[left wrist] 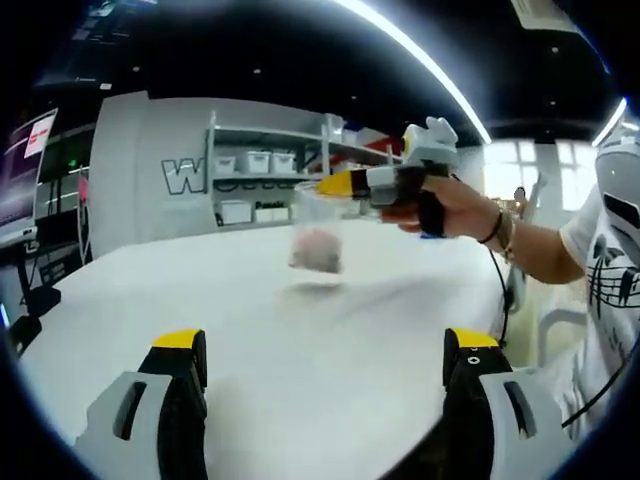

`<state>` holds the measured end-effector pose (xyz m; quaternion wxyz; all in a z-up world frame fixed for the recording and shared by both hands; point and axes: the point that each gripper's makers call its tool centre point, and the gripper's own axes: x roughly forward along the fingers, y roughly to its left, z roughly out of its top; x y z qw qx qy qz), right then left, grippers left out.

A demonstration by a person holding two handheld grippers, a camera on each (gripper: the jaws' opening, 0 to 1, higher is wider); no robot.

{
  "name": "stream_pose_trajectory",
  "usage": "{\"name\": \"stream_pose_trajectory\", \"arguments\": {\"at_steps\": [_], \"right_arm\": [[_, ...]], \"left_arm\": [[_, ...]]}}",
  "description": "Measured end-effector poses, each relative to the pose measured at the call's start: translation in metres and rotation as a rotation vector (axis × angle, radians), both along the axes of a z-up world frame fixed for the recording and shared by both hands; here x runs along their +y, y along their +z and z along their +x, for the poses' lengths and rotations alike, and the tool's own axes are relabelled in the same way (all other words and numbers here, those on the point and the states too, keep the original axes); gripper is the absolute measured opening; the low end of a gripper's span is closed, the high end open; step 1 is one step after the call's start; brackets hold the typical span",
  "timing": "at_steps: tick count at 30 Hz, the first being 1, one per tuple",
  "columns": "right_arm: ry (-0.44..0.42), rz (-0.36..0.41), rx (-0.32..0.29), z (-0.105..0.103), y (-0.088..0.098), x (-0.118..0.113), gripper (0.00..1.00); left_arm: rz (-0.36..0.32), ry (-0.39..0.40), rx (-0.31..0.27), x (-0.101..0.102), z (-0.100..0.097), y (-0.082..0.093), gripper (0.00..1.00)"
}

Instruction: Open the resealable bag by pulling the two sides of the seal apart until the entire bag opening is separated and visibly accessible.

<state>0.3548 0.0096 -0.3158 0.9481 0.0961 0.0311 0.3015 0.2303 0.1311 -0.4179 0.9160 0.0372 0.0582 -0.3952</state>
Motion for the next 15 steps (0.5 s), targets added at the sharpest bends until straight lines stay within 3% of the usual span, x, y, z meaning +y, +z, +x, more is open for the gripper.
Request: {"name": "stream_pose_trajectory", "arguments": {"at_steps": [15], "right_arm": [[-0.040, -0.026, -0.003, 0.027, -0.001, -0.006, 0.00]], "left_arm": [[0.003, 0.008, -0.006, 0.002, 0.001, 0.002, 0.97]]}}
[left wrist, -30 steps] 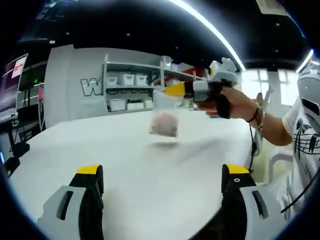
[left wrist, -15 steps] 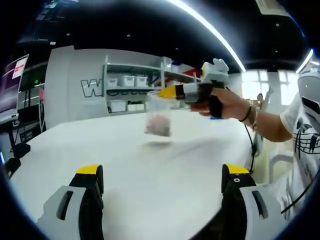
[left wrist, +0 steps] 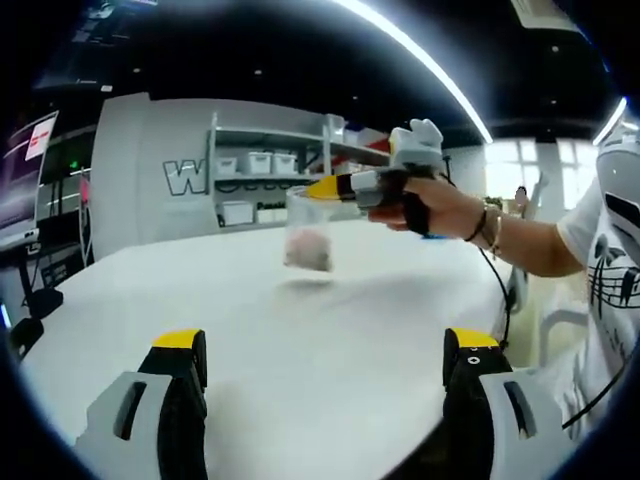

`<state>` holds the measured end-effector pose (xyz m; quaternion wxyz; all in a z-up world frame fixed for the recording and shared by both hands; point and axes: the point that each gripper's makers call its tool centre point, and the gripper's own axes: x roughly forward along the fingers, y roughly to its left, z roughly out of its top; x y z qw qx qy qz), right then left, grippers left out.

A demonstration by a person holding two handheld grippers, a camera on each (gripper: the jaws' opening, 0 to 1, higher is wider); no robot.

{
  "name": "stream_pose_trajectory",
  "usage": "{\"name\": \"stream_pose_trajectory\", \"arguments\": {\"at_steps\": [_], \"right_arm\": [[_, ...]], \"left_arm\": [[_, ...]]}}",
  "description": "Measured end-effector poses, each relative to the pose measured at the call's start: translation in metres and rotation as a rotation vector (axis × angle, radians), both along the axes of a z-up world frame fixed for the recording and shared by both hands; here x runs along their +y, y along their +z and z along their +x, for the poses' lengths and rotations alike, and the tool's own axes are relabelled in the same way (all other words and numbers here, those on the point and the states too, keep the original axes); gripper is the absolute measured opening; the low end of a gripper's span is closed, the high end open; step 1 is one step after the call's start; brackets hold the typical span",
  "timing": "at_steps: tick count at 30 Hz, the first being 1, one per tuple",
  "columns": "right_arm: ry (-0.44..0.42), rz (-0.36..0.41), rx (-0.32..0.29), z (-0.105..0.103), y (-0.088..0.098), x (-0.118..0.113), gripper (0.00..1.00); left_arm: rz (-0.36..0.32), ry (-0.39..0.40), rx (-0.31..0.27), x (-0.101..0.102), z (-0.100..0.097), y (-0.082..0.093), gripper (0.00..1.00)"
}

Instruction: Open the resealable bag by pulling the two sides of the seal apart until the entire bag opening is separated and visibly accessible.

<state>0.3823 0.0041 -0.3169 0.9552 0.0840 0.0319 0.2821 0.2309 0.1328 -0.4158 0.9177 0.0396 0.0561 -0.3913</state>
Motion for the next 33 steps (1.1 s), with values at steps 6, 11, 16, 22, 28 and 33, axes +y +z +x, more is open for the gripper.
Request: {"name": "stream_pose_trajectory", "arguments": {"at_steps": [6, 11, 16, 22, 28, 33], "right_arm": [[-0.018, -0.006, -0.006, 0.012, 0.001, -0.004, 0.00], [-0.029, -0.013, 0.000, 0.021, -0.002, -0.006, 0.00], [-0.045, -0.016, 0.001, 0.031, -0.002, -0.009, 0.00], [-0.058, -0.033, 0.003, 0.041, -0.005, -0.008, 0.00], [-0.066, -0.039, 0.001, 0.049, -0.004, -0.007, 0.00], [-0.070, -0.050, -0.001, 0.057, -0.003, -0.007, 0.00]], "left_arm": [[0.003, 0.000, -0.003, -0.001, 0.000, 0.000, 0.97], [0.005, 0.001, -0.004, -0.001, 0.000, 0.000, 0.97], [0.007, 0.004, -0.006, -0.001, 0.000, 0.001, 0.97], [0.013, 0.006, 0.001, 0.000, 0.001, -0.001, 0.97], [0.015, 0.006, 0.000, -0.001, 0.001, -0.002, 0.97], [0.019, 0.007, 0.004, 0.000, 0.002, -0.003, 0.97]]}}
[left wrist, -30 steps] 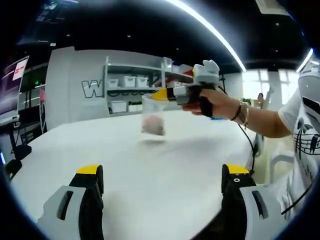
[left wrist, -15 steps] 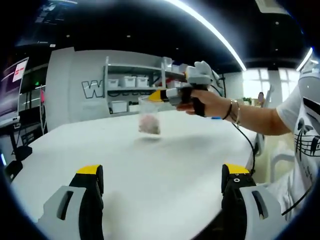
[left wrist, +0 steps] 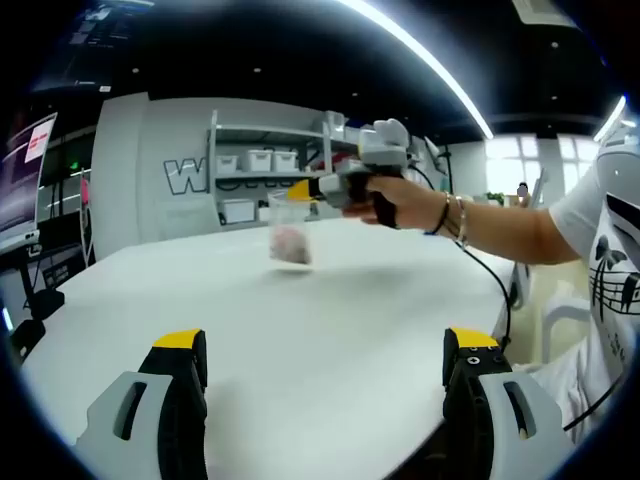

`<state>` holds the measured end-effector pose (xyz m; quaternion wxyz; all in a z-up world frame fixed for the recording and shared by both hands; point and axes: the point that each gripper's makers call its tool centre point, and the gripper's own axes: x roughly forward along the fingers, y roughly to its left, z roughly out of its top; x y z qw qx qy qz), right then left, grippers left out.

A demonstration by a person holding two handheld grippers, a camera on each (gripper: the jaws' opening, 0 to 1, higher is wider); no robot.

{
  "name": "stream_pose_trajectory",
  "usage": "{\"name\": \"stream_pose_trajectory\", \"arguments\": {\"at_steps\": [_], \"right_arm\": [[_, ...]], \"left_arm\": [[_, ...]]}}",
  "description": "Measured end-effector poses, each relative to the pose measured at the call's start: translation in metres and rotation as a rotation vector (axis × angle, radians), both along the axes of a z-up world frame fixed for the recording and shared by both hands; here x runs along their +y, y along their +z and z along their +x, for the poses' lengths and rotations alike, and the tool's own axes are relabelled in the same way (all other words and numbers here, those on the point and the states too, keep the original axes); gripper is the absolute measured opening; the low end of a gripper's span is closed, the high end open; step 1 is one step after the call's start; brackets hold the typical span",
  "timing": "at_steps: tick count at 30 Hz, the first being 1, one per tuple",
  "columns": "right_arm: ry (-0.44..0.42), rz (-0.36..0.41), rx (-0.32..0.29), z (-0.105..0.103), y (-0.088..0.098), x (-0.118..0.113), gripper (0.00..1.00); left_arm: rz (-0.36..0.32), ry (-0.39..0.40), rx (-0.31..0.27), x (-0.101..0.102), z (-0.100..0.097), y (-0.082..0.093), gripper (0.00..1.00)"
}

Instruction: Open the resealable bag by pulling the two sides of the seal apart until the entire bag opening is separated and visibly accessible.

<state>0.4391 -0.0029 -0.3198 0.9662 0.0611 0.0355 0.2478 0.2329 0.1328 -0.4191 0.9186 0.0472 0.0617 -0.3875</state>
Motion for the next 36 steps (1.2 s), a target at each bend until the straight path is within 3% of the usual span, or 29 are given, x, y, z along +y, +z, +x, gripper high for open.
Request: {"name": "stream_pose_trajectory", "arguments": {"at_steps": [24, 29, 36], "right_arm": [[-0.049, -0.036, 0.005, 0.042, 0.002, -0.006, 0.00], [-0.051, -0.044, 0.004, 0.039, 0.001, -0.003, 0.00], [-0.066, -0.057, 0.007, 0.051, 0.001, -0.002, 0.00]], "left_arm": [[-0.015, -0.006, 0.007, -0.001, 0.002, 0.000, 0.97], [-0.017, -0.003, 0.010, 0.001, 0.004, 0.000, 0.97], [-0.018, 0.004, 0.013, 0.004, 0.006, -0.001, 0.97]]}}
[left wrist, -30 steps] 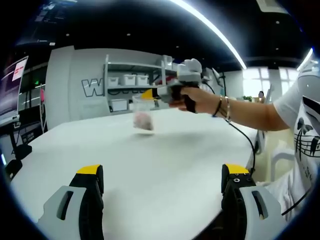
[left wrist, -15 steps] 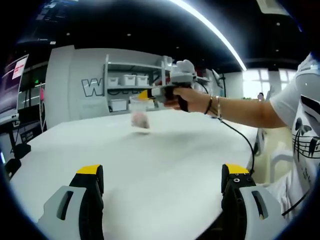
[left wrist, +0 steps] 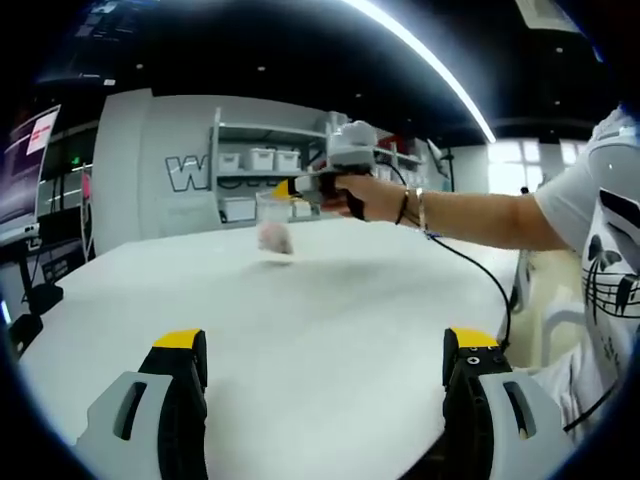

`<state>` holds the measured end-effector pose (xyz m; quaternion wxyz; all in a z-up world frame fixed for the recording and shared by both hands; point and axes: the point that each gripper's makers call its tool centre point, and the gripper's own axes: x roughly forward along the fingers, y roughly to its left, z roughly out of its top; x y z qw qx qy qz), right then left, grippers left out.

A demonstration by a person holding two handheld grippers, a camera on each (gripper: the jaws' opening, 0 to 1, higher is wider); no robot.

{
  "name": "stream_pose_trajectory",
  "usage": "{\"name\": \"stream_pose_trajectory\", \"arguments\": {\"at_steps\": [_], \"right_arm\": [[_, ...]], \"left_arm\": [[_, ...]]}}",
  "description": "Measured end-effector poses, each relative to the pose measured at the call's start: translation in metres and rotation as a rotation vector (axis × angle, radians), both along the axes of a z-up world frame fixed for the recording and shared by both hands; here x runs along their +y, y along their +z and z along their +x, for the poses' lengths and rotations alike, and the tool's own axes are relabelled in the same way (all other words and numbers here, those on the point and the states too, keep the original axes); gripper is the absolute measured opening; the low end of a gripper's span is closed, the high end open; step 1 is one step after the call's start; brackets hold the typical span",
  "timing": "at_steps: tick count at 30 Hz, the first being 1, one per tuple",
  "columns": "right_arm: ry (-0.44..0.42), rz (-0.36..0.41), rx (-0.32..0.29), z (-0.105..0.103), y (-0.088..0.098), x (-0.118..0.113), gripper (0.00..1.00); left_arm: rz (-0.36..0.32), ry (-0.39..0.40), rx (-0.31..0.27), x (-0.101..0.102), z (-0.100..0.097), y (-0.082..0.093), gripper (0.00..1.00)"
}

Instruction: Open the resealable bag by pulling the two sides of the seal apart until the entire bag opening is separated and visibly accessible.

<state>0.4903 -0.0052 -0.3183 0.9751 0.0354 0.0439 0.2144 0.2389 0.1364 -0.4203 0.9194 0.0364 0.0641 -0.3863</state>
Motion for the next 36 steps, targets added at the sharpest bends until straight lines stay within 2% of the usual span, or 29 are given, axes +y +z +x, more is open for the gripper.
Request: {"name": "stream_pose_trajectory", "arguments": {"at_steps": [11, 13, 21, 23, 36], "right_arm": [[-0.022, -0.021, -0.002, 0.006, -0.003, -0.002, 0.00], [-0.024, -0.029, 0.000, 0.014, -0.003, -0.004, 0.00], [-0.034, -0.054, -0.004, 0.024, -0.002, -0.006, 0.00], [-0.036, -0.065, 0.002, 0.035, -0.004, -0.008, 0.00], [-0.055, -0.095, 0.010, 0.068, -0.003, -0.012, 0.00]], "left_arm": [[-0.001, 0.007, 0.010, 0.002, 0.004, -0.003, 0.97], [-0.001, 0.007, 0.014, 0.001, 0.004, -0.004, 0.97], [-0.001, 0.009, 0.020, 0.001, 0.008, -0.006, 0.97], [-0.002, 0.012, 0.021, 0.002, 0.008, -0.006, 0.97], [-0.004, 0.018, 0.032, 0.004, 0.014, -0.009, 0.97]]}}
